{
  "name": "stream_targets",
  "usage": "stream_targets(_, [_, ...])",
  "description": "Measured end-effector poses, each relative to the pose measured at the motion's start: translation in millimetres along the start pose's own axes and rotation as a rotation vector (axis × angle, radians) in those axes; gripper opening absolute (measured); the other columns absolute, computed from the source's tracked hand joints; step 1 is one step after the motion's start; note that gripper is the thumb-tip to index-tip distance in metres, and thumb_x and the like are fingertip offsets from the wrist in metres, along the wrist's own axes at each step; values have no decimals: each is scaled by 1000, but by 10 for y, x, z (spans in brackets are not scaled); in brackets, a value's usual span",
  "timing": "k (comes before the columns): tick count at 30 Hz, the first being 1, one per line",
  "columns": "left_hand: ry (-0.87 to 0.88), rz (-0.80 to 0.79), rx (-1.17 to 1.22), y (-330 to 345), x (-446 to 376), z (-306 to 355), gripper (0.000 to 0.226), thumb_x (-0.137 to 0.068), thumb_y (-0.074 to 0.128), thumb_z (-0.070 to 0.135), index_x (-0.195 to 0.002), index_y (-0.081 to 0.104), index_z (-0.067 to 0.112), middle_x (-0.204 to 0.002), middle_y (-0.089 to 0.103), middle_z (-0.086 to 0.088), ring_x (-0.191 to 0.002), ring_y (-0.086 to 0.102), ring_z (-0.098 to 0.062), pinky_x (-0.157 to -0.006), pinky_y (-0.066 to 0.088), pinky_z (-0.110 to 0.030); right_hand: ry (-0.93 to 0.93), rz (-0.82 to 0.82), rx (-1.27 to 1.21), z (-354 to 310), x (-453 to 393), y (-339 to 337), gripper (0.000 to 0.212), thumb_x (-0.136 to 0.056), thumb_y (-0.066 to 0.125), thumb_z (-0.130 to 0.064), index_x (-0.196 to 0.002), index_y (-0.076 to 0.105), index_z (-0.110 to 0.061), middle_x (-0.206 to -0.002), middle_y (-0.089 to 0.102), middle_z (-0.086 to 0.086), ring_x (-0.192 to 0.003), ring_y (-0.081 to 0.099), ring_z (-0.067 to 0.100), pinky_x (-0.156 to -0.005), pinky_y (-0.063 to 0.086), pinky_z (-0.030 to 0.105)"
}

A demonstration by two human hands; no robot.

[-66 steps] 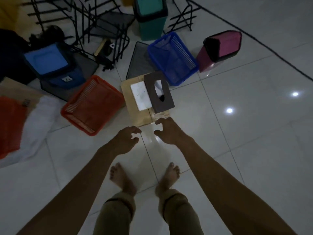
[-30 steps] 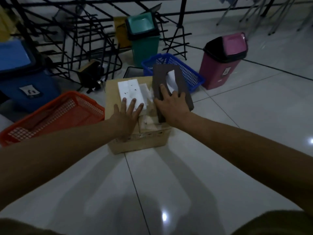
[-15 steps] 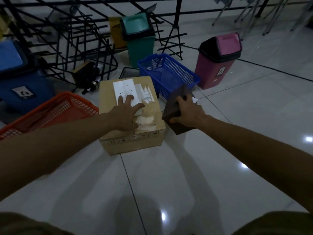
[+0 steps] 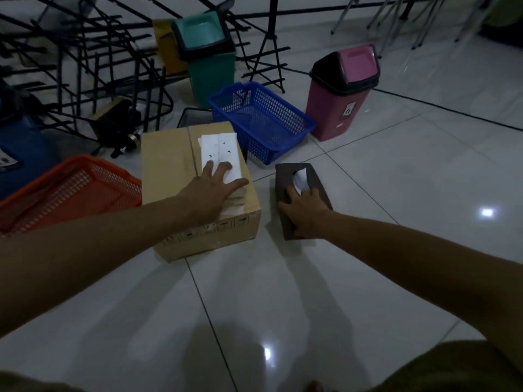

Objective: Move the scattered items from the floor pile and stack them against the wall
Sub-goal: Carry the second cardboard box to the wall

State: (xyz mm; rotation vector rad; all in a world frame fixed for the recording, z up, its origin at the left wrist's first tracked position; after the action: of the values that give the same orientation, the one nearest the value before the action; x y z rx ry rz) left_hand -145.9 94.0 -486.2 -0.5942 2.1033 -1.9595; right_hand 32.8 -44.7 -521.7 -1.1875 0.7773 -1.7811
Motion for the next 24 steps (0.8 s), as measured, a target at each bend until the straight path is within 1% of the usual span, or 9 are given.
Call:
stream_targets(4, [90,48,-3,-48,-115,161,75,-89,64,33,-149,19,36,-152,10,-16,-139,13,-46,-99,43,-57,-27,-136,18,-34,57,108,78,-87,67,-27,-151,24,-26,-155,8,20,-127,40,42,-99,43,54])
stream_targets(7, [120,46,-20,-25,-172,211,80,-89,65,29,-150,14,36,-153,10,-15,-140,14,-46,-103,40,-57,-9,-255,-7,76,35,153,76,-85,70,-32,-150,30,-29,-152,17,16,-129,37,39,-99,43,55])
stream_targets(10, [106,76,43,-27,-194,254,91,-86,69,22,-153,7,20,-153,14,-14,-140,17,-40,-107,37,-52,68,-53,-346,168,-21,28,89,-84,70,-35,-153,16,-27,-150,27,17,-131,39,37,-101,44,52])
stream_targets(12, [87,157,212,-81,-199,269,85,-83,68,11,-150,16,8,-149,23,-17,-135,27,-36,-105,39,-47,121,152,-698,192,-38,-134,102,-82,73,-32,-154,1,-30,-151,26,16,-132,41,35,-101,46,50])
stream_targets(14, [111,238,350,-143,-208,267,74,-79,66,3,-143,29,3,-139,34,-17,-121,42,-33,-90,44,-40,101,308,-934,157,-47,-297,114,-77,77,-29,-154,-7,-30,-152,25,15,-132,41,33,-103,45,51])
stream_targets(16, [192,244,411,-191,-210,299,63,-76,66,1,-132,38,1,-126,41,-15,-95,48,-25,-70,38,-31,33,418,-1033,83,-58,-405,118,-74,80,-29,-155,-6,-27,-152,23,13,-135,37,32,-106,43,48])
stream_targets(19, [344,240,503,-261,-176,387,39,-79,68,2,-108,43,1,-104,38,-5,-73,34,-12,-59,26,-23,-12,331,-1068,-54,-140,-383,117,-73,81,-39,-153,-4,-36,-156,11,17,-139,30,37,-105,38,41])
stream_targets(22, [472,292,610,-383,-104,424,33,-77,62,4,-102,41,8,-100,34,-2,-77,28,-5,-62,30,-19,74,296,-1117,-133,-204,-315,104,-76,76,-50,-151,5,-39,-154,13,15,-141,26,38,-107,35,38])
stream_targets(24, [518,328,616,-430,-63,414,25,-79,51,16,-101,40,11,-98,33,-2,-79,28,-7,-65,30,-20,147,291,-1167,-148,-227,-294,92,-80,68,-57,-151,13,-37,-153,20,12,-139,32,34,-103,35,33])
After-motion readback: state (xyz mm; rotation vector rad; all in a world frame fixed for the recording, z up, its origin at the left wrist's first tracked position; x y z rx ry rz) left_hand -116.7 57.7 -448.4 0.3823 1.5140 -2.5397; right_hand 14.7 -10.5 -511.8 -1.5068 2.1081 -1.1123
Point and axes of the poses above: each hand's wrist, its own x-axis away from the middle knuckle, its own y-axis out of the palm, z = x × y, the point moved 3 cm from there along -x, towards the middle knuckle
